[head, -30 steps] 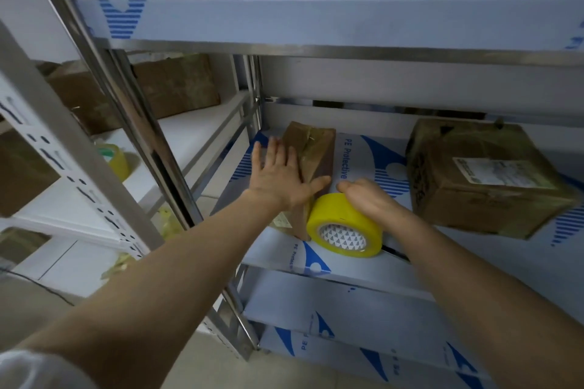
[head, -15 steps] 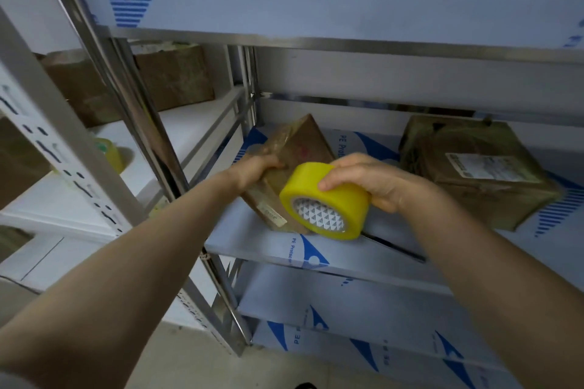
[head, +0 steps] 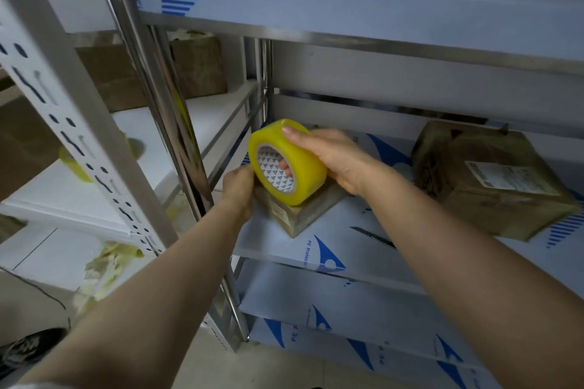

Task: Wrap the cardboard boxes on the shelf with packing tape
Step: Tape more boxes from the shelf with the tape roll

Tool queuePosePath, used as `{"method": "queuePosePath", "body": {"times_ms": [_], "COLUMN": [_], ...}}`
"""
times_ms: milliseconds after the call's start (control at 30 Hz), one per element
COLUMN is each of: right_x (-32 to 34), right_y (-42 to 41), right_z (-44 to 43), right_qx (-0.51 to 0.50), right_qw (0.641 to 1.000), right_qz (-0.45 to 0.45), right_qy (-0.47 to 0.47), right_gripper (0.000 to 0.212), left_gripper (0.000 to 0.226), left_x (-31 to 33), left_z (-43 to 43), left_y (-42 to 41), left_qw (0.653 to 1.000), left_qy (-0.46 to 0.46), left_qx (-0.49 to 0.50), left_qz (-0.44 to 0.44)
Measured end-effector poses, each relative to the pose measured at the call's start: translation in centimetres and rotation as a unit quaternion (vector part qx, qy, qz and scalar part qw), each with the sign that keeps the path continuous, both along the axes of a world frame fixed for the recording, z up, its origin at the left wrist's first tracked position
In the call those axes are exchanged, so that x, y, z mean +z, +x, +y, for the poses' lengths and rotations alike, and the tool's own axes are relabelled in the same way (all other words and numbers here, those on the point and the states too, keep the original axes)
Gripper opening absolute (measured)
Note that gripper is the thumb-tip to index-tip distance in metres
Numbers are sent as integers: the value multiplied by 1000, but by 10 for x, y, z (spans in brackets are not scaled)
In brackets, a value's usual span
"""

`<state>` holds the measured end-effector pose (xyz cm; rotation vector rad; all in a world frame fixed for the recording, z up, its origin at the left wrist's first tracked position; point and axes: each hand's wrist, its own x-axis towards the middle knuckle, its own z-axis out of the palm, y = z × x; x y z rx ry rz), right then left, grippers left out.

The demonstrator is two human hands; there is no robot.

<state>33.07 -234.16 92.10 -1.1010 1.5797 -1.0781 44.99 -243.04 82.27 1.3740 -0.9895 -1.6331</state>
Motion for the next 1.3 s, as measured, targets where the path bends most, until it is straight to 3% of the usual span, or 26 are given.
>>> {"method": "queuePosePath", "body": {"times_ms": [133,333,433,600,733,800,867,933,1000,1100,1133,1167,1233,1267,1300], "right_x": [-11,-5,-2,-29,-77,-90,-96,-98,-100,-101,-101,-101,-101,-101,-101], "right_y": [1,9,3,-11,-8,-5,-4,-5,-6,-7,-8,-8,-9,-9,-10], "right_z": [4,19,45,99,110,109,107,105,103,102,101,101,98,97,95], "right_qx": [-13,-100,-109,-96,-121,-126,-132,-146,-153,-146,-144,-142,-139,-139,-138], "right_qw": [1000,992,988,974,970,973,974,974,975,975,974,972,970,969,968], "right_qz": [8,73,104,197,193,179,170,163,151,155,164,174,187,192,198], "right_qy": [-12,-34,-31,61,88,78,70,61,57,65,68,73,76,74,73], "right_gripper": [20,44,49,53,46,47,45,44,46,45,45,45,47,49,52], "left_gripper": [17,34,11,22,18,19,28,55,78,87,83,76,52,44,40], "left_x": [-6,-11,-14,-18,-21,-15,-3,5,6,-7,-8,-8,-6,-7,-9], "left_z": [-10,-12,-16,-22,-25,-37,-45,-39,-20,-7,-10,-13,-13,-7,1], "left_y": [-8,-20,-24,-26,-26,-27,-32,-47,-62,-73,-72,-70,-64,-61,-58], "left_qw": [1000,996,995,987,983,973,920,827,750,703,717,755,873,910,919], "left_qy": [-7,-60,-80,-129,-127,-111,-136,-194,-263,-284,-277,-278,-301,-316,-337], "left_qx": [23,-8,16,7,-15,-48,-126,-187,-233,-252,-238,-208,-90,-29,1], "left_qz": [-6,-66,-53,-99,-133,-194,-345,-493,-560,-601,-593,-557,-373,-266,-206]}}
